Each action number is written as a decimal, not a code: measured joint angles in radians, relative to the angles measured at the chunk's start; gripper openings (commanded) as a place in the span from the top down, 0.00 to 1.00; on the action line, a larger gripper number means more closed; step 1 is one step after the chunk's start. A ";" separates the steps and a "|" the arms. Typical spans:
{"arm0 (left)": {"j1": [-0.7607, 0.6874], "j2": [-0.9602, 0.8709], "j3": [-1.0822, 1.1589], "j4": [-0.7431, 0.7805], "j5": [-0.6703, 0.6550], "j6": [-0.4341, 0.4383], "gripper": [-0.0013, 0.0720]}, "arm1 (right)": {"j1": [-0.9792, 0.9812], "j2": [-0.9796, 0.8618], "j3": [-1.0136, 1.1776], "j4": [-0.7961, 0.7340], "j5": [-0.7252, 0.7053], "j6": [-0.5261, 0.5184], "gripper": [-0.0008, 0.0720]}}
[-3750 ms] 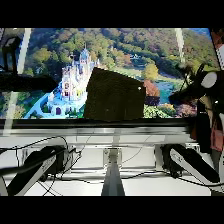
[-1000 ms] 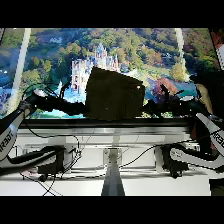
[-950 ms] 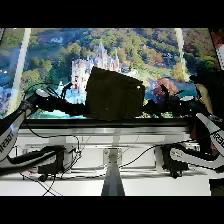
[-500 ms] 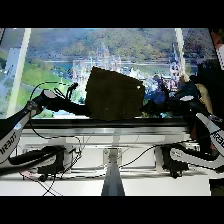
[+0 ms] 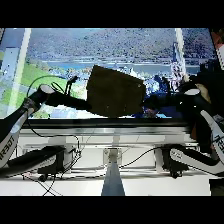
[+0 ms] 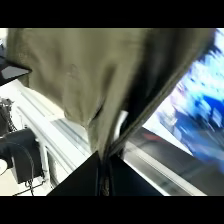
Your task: Fold the clothes and pants, and hang the long-sleeved shirts on hangers.
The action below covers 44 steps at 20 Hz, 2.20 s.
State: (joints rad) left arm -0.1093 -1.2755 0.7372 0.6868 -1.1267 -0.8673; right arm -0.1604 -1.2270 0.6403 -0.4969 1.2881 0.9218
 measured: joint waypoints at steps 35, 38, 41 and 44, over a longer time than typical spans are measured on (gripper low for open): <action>-0.182 -0.065 0.398 0.179 0.102 -0.385 0.95 | 0.285 0.335 0.032 -0.112 -0.673 0.497 0.93; -0.220 -0.086 0.394 0.167 0.044 -0.383 0.95 | 0.202 0.310 0.032 -0.240 -0.620 0.500 0.93; -0.291 -0.093 0.380 0.162 -0.011 -0.406 0.95 | 0.103 0.300 0.045 -0.393 -0.488 0.501 0.93; -0.372 -0.096 0.362 0.158 -0.092 -0.441 0.95 | 0.037 0.291 0.050 -0.529 -0.304 0.500 0.93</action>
State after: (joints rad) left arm -0.4816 -1.3712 1.0992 0.8452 -1.2190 -1.3083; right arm -0.1230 -0.9356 0.6907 -1.0256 0.9836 1.4223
